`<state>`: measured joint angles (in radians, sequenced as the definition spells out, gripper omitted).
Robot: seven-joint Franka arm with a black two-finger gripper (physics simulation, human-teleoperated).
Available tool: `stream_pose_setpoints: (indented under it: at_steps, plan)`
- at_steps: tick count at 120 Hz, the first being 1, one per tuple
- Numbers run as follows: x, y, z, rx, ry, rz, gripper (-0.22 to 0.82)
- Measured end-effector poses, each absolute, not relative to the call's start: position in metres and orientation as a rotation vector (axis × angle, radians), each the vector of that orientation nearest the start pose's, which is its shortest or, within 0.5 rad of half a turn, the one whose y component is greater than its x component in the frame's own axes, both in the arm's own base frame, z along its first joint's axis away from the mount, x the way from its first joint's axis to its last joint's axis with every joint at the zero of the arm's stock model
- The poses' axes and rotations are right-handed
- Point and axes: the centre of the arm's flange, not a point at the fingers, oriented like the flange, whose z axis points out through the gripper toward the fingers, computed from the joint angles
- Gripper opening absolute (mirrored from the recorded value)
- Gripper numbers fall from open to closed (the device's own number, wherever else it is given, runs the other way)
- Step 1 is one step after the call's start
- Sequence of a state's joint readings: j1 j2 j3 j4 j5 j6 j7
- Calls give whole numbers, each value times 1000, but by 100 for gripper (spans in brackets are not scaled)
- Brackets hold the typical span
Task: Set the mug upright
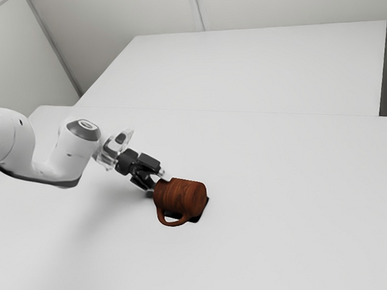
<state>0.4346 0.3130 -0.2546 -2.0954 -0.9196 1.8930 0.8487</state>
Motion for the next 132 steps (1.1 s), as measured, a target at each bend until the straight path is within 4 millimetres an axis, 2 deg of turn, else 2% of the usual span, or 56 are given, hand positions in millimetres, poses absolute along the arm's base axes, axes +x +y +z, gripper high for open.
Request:
stream_pose_setpoints:
  at_steps: [17, 58, 83, 117, 132]
  plan:
    - [536, 37, 272, 2096, -164, -7, 48]
    - [529, 23, 285, 2016, -271, -11, 12]
    - [526, 12, 293, 1988, -330, -13, -6]
    - [526, 4, 301, 1982, -384, 2, -16]
    - [525, -3, 331, 2026, -458, 43, -17]
